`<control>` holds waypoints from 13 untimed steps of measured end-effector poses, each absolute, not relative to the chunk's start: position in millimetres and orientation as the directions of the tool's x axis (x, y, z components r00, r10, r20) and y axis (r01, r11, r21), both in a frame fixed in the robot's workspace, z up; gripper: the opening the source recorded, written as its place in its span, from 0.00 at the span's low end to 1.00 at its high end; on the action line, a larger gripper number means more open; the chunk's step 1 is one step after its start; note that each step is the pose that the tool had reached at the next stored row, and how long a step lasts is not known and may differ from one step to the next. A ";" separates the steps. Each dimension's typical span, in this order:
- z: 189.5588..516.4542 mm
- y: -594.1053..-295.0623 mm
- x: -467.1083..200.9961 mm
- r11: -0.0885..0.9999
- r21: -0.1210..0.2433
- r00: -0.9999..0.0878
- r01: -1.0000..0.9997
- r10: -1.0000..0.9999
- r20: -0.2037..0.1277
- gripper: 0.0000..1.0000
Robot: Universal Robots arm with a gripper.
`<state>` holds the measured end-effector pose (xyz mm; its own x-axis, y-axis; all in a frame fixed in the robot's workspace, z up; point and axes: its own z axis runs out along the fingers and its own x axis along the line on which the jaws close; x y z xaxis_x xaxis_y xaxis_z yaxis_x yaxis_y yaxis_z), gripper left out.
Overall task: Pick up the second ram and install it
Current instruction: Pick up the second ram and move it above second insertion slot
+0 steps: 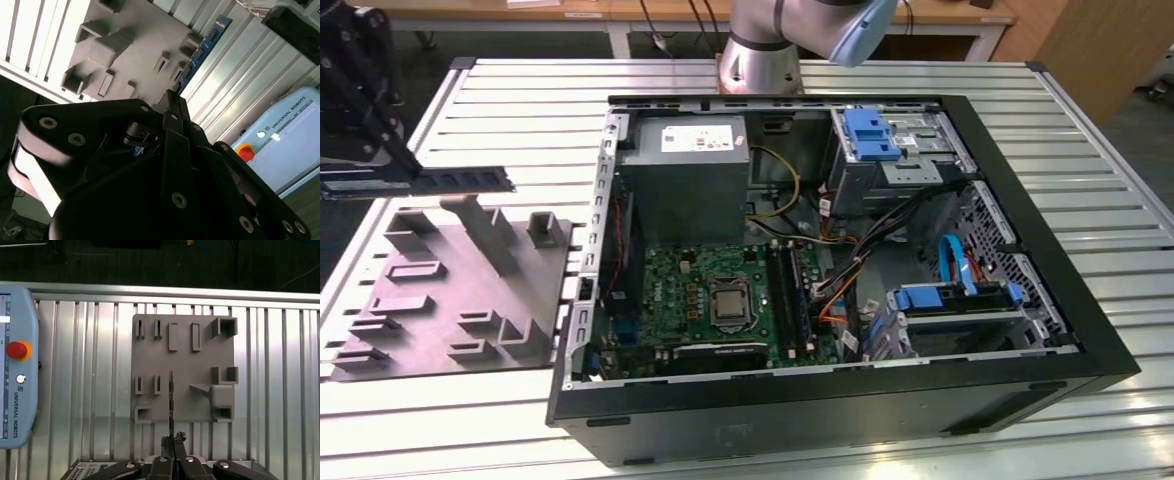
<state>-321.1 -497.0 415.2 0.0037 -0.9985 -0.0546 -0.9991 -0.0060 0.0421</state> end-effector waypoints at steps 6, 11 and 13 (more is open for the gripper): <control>415.2 -497.0 -301.7 -0.006 0.042 0.004 -0.999 -0.999 -0.055 0.11; 415.0 -497.0 -284.7 -0.006 0.043 0.004 -0.999 -0.998 -0.055 0.11; 415.0 -497.0 -276.5 -0.006 0.043 0.004 -0.999 -0.999 -0.055 0.11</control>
